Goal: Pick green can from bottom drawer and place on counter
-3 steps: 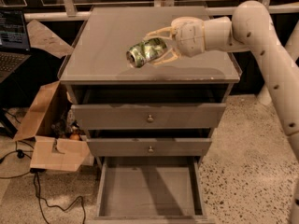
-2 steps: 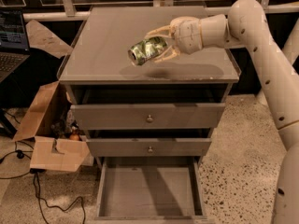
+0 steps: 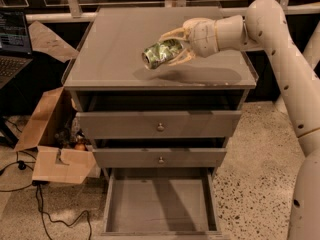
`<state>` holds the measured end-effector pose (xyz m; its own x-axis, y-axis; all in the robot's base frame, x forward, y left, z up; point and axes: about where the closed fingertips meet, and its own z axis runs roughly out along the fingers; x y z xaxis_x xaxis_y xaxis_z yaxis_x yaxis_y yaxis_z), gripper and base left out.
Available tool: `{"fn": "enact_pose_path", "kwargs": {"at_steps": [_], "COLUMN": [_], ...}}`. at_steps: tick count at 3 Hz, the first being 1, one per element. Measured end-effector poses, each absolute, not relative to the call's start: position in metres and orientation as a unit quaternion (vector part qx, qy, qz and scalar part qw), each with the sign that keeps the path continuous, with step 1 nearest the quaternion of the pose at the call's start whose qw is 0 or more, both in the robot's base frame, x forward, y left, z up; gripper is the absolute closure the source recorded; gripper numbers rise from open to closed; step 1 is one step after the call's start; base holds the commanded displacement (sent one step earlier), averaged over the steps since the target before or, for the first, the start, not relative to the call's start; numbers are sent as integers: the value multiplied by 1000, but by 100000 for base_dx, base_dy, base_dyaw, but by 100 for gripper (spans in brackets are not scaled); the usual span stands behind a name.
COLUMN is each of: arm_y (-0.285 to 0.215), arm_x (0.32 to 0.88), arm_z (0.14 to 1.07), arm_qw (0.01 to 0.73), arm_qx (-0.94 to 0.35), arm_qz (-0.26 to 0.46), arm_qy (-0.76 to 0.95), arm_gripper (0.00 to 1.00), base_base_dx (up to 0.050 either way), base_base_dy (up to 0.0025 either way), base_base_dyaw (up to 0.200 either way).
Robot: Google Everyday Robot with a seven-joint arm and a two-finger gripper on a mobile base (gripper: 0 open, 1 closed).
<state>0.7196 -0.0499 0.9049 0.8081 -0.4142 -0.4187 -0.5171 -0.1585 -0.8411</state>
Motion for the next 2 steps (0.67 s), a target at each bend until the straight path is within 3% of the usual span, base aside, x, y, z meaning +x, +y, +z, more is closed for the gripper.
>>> {"fn": "enact_pose_path", "kwargs": {"at_steps": [1,2], "arm_y": [-50,-50], "arm_x": [720,720], "arm_z": [905,905], "arm_qw": [572,572], "arm_qx": [-760,-760], "arm_qz": [45,45], "arm_qy": [306,306], "arm_gripper": [59,27], "base_base_dx": [0,0], "base_base_dy": [0,0], "base_base_dyaw": [0,0]}}
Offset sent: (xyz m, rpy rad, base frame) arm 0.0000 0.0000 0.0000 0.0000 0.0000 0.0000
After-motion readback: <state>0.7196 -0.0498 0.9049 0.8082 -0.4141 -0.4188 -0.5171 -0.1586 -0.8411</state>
